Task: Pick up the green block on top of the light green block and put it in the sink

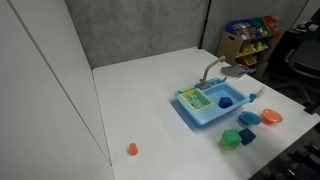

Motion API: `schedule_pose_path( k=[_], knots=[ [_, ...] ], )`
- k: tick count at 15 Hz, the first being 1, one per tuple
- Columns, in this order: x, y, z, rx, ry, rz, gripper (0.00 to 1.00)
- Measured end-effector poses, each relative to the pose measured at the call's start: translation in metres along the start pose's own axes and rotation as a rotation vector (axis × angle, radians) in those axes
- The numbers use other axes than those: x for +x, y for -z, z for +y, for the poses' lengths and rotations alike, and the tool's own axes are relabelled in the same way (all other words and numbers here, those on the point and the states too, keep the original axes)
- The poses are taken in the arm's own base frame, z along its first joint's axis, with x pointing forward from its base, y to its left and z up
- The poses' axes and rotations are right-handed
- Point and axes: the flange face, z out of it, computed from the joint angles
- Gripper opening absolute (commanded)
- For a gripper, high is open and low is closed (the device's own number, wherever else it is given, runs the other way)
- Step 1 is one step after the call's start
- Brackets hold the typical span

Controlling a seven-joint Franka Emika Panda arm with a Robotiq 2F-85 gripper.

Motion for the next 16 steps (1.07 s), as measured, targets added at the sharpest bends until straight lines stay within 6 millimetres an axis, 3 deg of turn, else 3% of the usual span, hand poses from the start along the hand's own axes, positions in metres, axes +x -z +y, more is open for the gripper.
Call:
schedule_pose_path(
  k=[10,16],
  knots=[
    [0.0,-0.001,-0.001,-0.003,0.0,-0.003,1.0],
    [0.01,-0.03,-0.003,-0.018,0.0,-0.066,1.0]
  ],
)
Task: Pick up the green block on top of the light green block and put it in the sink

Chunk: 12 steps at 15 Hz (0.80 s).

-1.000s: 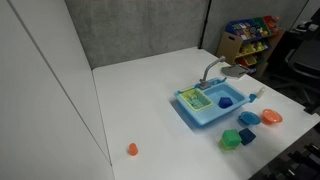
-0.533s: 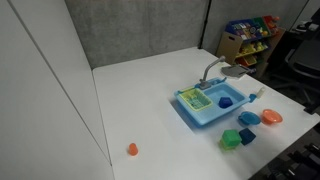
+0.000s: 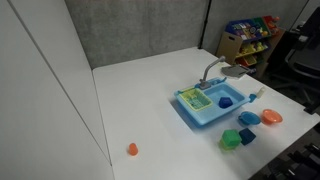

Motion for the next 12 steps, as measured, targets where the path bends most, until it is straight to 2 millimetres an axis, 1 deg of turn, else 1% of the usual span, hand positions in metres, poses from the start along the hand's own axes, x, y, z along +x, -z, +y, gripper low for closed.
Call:
schedule_pose_path(
  k=[5,9,12],
  knots=[
    [0.005,-0.04,0.008,-0.026,-0.009,-0.056,1.0],
    [0.004,-0.072,0.019,-0.043,-0.023,-0.071,1.0],
    [0.002,-0.096,0.022,-0.05,-0.027,-0.061,1.0]
  ],
)
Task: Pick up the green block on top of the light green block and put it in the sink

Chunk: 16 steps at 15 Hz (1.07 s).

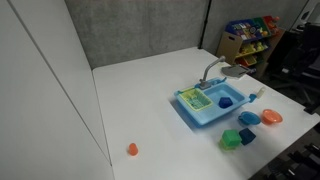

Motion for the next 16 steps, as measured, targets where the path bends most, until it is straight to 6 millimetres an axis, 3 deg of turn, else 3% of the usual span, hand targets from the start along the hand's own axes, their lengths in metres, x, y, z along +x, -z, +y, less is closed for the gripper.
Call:
schedule_pose_path(
  k=[8,16],
  knots=[
    [-0.001,-0.065,-0.006,-0.025,0.015,0.0,1.0],
    [0.015,-0.134,-0.051,-0.068,0.053,-0.049,1.0]
  ],
)
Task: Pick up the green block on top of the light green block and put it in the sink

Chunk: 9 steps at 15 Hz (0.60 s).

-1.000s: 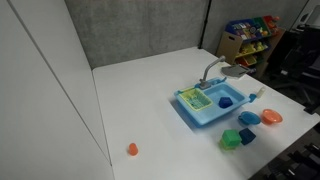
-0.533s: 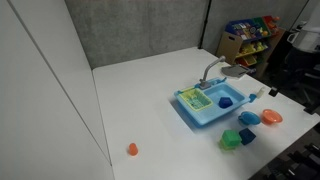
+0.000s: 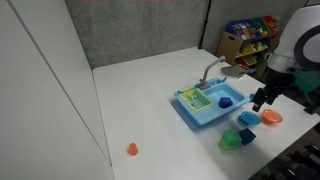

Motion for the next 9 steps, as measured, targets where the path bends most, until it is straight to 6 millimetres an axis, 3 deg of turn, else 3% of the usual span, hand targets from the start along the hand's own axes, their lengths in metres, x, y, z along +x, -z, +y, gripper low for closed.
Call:
schedule_pose_path(
  k=[9],
  knots=[
    [-0.003,-0.057,-0.042,-0.042,-0.073,-0.056,1.0]
  ],
)
